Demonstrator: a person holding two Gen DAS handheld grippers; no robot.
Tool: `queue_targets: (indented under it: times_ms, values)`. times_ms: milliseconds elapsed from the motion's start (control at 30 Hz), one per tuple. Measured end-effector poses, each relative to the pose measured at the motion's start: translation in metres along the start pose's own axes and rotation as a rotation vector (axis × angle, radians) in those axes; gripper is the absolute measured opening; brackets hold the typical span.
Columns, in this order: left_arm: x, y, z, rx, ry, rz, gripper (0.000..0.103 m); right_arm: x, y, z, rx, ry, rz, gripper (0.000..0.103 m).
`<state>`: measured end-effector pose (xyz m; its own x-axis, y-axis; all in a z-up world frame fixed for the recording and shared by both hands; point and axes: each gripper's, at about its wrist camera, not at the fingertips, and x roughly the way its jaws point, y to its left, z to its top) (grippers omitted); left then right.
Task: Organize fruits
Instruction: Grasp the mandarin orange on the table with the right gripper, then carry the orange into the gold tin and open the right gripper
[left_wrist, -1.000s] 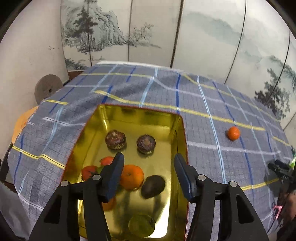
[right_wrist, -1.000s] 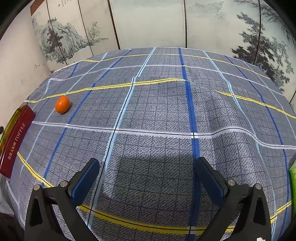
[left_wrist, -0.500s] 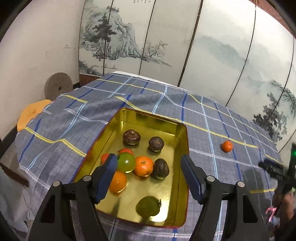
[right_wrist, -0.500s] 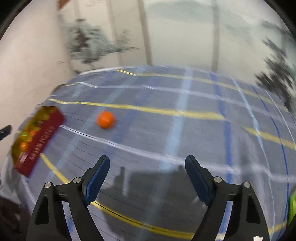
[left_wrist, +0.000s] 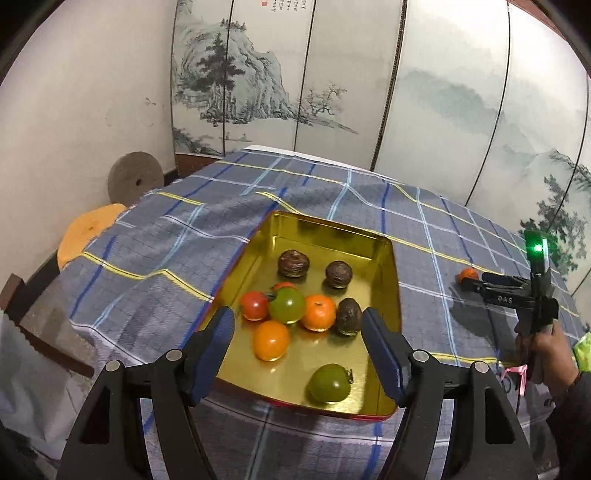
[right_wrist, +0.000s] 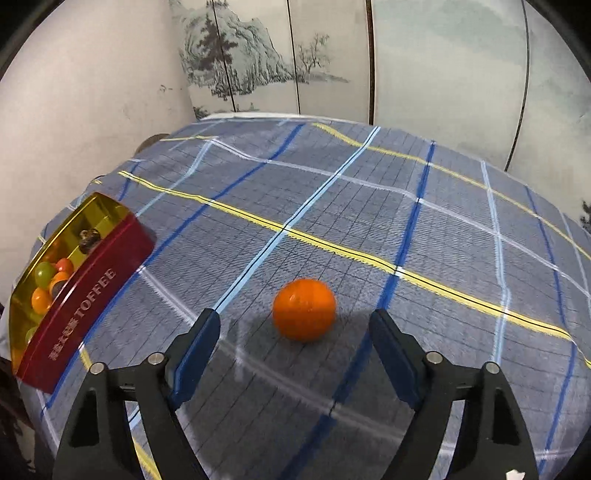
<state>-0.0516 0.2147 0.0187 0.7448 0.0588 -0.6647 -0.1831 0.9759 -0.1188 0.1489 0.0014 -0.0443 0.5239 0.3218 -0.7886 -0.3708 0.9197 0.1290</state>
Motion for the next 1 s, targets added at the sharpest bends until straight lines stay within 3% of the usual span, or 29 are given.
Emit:
queue_targets:
  times_ms: [133, 233, 267, 400, 667, 1000]
  values:
    - [0.005, 0.001, 0.000, -0.007, 0.025, 0.006, 0.071, 0.017, 0.001, 0.005, -0.016, 0.029, -0.021, 0.066]
    - [0.009, -0.003, -0.002, 0.016, 0.028, 0.028, 0.071, 0.025, 0.002, 0.006, -0.030, 0.042, -0.038, 0.045]
    - [0.009, -0.005, -0.003, 0.027, 0.028, 0.039, 0.071, 0.025, 0.003, 0.007, -0.034, 0.045, -0.035, 0.034]
    - [0.004, -0.008, -0.006, 0.053, 0.000, 0.076, 0.071, 0.006, 0.010, 0.002, -0.015, 0.013, 0.002, 0.033]
    - [-0.007, 0.003, -0.010, 0.023, 0.000, 0.070, 0.071, -0.083, 0.074, -0.018, -0.006, -0.151, 0.197, 0.033]
    - [-0.017, 0.010, -0.020, 0.052, -0.001, 0.094, 0.071, -0.116, 0.151, -0.011, -0.117, -0.174, 0.307, 0.034]
